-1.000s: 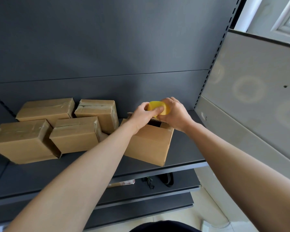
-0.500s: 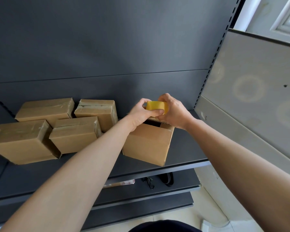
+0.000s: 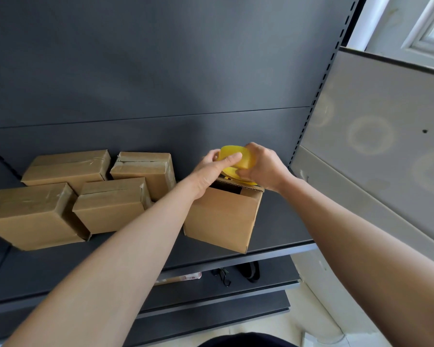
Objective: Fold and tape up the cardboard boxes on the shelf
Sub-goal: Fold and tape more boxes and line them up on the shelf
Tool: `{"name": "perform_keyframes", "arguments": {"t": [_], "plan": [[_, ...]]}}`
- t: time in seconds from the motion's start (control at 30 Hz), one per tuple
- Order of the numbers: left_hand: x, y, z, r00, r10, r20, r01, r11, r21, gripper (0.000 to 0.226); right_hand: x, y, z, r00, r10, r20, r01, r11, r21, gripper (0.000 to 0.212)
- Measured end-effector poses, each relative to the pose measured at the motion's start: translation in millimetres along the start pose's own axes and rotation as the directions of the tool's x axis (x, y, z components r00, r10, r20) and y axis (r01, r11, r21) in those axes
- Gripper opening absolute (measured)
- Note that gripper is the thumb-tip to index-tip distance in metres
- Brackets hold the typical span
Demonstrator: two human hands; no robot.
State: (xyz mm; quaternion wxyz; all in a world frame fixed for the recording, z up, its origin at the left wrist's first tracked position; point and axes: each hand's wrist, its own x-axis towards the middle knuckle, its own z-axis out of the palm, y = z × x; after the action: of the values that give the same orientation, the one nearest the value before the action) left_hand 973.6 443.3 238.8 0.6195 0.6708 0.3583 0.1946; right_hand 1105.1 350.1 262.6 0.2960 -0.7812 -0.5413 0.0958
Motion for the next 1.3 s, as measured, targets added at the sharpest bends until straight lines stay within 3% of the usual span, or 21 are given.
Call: {"name": "perform_keyframes", "arguments": {"t": [0.13, 0.3, 0.4, 0.6, 0.73, 0.87, 1.0, 1.07, 1.17, 1.3], "plan": [[-1, -1, 0, 0.999, -0.009, 0.031, 0.01, 1.0, -0.019, 0.07, 4, -12, 1, 0.992, -0.093, 0.084, 0.1, 0.991, -0.091, 0.037], [-2, -2, -4, 1.0, -0.008, -0.026, 0.004, 0.987, -0.158, 0.067, 2, -4, -7, 0.991, 0.012, 0.13, -0.019, 0.999, 0.048, 0.056], [0, 1, -8, 1.0, -0.011, 0.007, 0.012, 0.959, -0.284, 0.05, 2, -1, -8, 0.994, 0.052, 0.094, -0.063, 0.991, 0.119, 0.048], [-2, 6, -15, 0.994, -0.038, 0.105, 0.07, 0.944, -0.322, 0.022, 4, -4, -12, 0.997, 0.036, 0.075, -0.051, 0.977, 0.209, 0.041], [-5, 17, -15, 0.994, -0.02, 0.108, 0.047, 0.968, -0.246, 0.029, 7, -3, -13, 0.998, 0.058, 0.037, -0.064, 0.974, 0.215, 0.041], [-8, 33, -10, 0.999, 0.041, 0.002, -0.041, 0.999, -0.011, 0.036, 8, -3, -13, 0.996, 0.087, -0.013, -0.084, 0.983, 0.165, 0.037], [-6, 44, -8, 0.979, 0.177, -0.105, -0.153, 0.966, 0.208, 0.043, 8, -6, -16, 0.996, 0.062, -0.065, -0.054, 0.992, 0.117, 0.039], [-7, 49, -6, 0.979, 0.194, -0.062, -0.176, 0.958, 0.226, 0.046, 10, -10, -18, 0.997, 0.025, -0.073, -0.019, 0.996, 0.092, 0.04], [-9, 56, -4, 0.988, 0.157, 0.004, -0.154, 0.965, 0.211, 0.034, 11, -17, -25, 0.996, -0.064, -0.059, 0.064, 0.998, 0.002, 0.042], [-10, 59, -15, 0.996, 0.063, 0.056, -0.066, 0.996, 0.067, 0.022, 7, -18, -34, 0.991, -0.13, -0.04, 0.128, 0.991, -0.046, 0.042]]}}
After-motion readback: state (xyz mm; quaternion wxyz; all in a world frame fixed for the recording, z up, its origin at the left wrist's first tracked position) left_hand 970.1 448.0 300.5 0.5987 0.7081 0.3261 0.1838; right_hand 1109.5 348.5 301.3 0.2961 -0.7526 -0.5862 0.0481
